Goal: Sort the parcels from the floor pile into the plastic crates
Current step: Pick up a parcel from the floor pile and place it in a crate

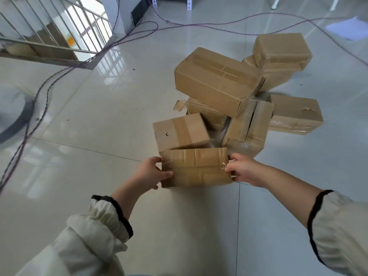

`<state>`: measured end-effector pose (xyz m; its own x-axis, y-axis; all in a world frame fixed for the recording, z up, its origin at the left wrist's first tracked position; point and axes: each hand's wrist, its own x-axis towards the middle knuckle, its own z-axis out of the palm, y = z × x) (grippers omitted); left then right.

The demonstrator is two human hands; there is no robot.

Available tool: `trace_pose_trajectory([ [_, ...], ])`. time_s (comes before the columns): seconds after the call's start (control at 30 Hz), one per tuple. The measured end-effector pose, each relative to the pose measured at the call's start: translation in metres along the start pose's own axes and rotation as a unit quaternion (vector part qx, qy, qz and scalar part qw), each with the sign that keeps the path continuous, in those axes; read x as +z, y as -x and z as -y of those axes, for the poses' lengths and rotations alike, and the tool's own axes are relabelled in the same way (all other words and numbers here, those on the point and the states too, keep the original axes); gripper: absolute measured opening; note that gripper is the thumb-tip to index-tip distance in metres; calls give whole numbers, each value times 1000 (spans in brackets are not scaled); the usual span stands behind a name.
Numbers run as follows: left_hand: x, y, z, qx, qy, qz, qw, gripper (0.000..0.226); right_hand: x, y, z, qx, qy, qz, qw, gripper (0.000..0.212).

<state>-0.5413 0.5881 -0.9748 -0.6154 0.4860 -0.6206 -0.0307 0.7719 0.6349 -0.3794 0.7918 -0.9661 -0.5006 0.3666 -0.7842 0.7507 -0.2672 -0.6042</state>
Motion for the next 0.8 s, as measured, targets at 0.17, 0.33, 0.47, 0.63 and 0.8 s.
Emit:
trace_pose_trajectory([
  [0.17,9,1,2,13,-37,3,999,53,4,2,-3,5,45,-12,999,47],
  [0.33,-6,0,-2,11,128,-1,992,43,-1,0,-2,-7,-40,1,999,30],
  [0.47,-5,-6,4,-31,227,-37,973,51,-6,-4,-3,-16,-135,-49,990,47],
  [0.63,21,-7,27,-77,174,12,982,28,-2,-12,-27,8,-14,-31,999,15],
  [0.8,27,-12,35,-70,154,20,985,33,0,-18,-40,16,19,-26,999,13],
])
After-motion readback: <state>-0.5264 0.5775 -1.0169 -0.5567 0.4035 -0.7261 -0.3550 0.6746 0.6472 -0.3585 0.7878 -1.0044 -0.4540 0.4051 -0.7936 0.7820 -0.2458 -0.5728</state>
